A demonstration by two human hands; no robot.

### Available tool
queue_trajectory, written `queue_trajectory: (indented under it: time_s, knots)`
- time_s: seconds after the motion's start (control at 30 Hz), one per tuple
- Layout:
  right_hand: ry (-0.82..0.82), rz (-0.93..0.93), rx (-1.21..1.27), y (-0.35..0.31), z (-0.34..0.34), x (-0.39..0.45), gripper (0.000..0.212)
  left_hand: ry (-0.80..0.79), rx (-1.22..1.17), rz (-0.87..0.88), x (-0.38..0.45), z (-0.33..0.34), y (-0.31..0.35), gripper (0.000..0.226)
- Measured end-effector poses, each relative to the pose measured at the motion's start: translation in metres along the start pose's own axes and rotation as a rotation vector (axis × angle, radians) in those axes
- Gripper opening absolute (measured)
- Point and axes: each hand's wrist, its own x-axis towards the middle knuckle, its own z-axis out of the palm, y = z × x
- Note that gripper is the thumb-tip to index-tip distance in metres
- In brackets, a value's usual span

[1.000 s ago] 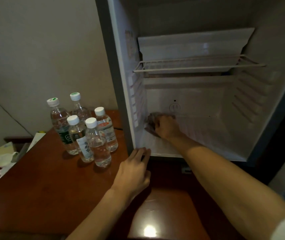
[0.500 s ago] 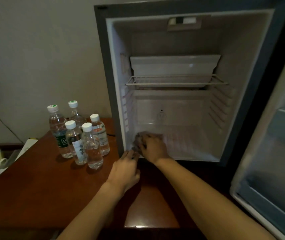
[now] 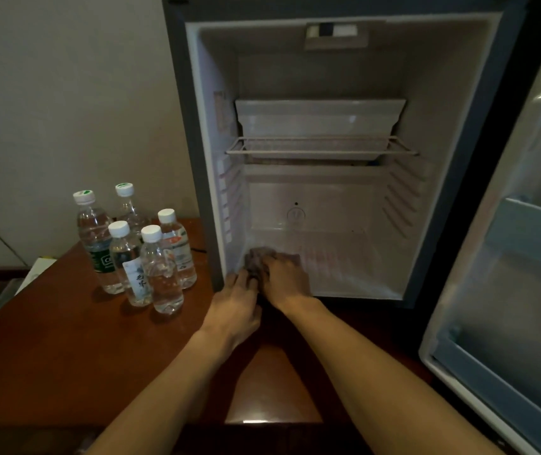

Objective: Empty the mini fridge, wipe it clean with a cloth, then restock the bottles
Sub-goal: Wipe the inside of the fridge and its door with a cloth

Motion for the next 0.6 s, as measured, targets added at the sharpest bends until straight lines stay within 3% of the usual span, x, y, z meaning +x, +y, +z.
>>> queue_trajectory:
  time_s: [0.2, 0.33, 0.47, 0.6]
  knots:
    - [0.04, -0.026, -0.043, 0.006, 0.008, 0.05, 0.036, 0.069, 0.075, 0.06, 0.005, 0.01, -0.007, 0.052]
    - [0.025, -0.034, -0.016, 0.008, 0.007, 0.077, 0.064, 0.101, 0.06, 0.065, 0.004, 0.014, -0.01, 0.055]
    - [0.003, -0.003, 0.002, 0.01, 0.007, 0.082, 0.052, 0.126, 0.03, 0.065, 0.001, 0.018, -0.011, 0.065]
    - [-0.001, -0.039, 0.021, 0.008, 0.001, 0.064, 0.044, 0.128, -0.052, 0.052, 0.0, 0.016, -0.01, 0.055]
